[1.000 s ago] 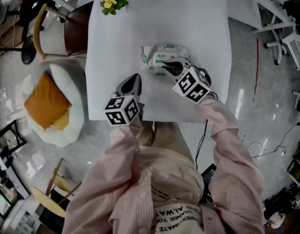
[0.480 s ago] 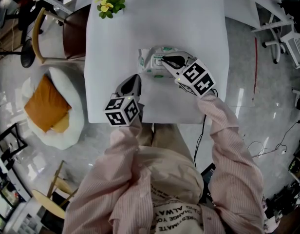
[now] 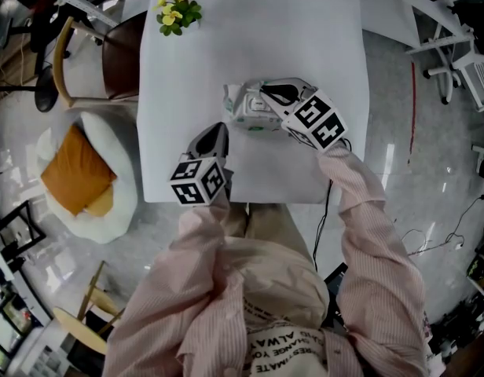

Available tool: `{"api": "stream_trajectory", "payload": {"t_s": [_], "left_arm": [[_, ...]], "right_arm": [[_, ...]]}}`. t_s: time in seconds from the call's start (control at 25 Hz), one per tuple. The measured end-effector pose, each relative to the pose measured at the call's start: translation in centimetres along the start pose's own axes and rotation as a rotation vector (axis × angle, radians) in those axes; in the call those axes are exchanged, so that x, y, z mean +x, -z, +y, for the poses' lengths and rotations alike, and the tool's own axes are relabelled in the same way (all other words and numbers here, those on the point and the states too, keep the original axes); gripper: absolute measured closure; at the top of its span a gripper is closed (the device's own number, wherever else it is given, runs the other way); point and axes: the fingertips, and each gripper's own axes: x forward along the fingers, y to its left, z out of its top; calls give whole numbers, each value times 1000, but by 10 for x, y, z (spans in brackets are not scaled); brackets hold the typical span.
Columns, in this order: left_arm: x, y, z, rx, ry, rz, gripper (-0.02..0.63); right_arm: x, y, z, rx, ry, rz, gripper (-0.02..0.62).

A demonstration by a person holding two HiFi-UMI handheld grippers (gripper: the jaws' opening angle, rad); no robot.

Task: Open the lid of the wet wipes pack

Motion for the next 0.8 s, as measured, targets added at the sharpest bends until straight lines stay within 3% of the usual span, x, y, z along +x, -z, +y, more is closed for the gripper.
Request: {"api": "stream_trajectory", "payload": {"t_s": [0.8], "left_arm": [[10, -13, 4, -2, -12, 4, 607]], "right_arm": [[17, -3, -38, 53, 8, 11, 578]]}}
